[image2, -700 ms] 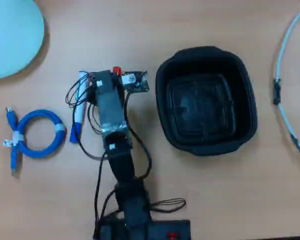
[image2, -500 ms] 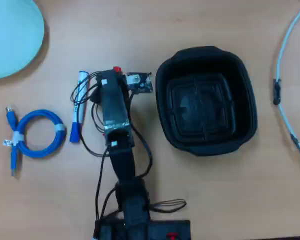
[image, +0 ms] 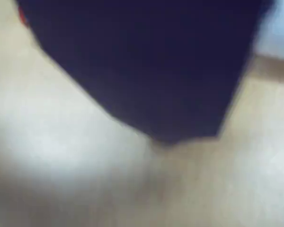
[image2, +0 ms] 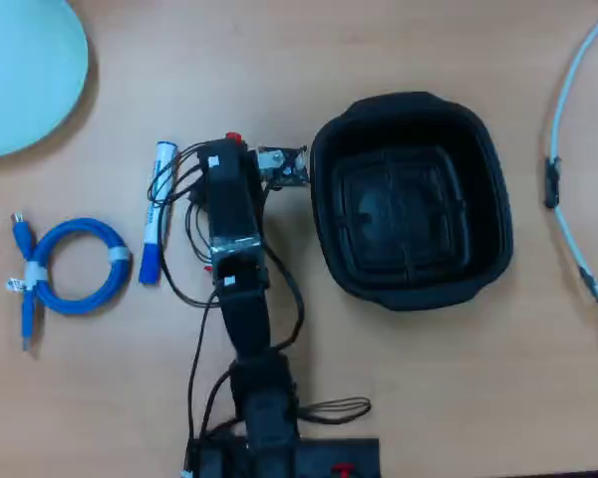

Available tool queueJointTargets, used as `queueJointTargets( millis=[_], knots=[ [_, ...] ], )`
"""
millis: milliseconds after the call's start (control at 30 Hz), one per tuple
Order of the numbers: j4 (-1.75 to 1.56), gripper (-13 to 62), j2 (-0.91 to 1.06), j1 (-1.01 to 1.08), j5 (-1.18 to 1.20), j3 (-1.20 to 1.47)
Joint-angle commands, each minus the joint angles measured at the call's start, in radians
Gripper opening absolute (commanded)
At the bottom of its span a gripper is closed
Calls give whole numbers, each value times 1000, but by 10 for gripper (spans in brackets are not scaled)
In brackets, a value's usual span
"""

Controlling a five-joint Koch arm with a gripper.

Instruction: Pick up the red pen and put it in the black bowl

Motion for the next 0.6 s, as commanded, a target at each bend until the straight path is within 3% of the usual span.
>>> queueJointTargets(
  millis=[0, 267, 433, 567],
  knots=[
    [104, 440, 2, -3, 15, -49],
    [107, 150, 2, -58, 28, -52],
    [107, -73, 3, -104, 52, -63],
    [107, -64, 3, -103, 63, -54]
  ],
)
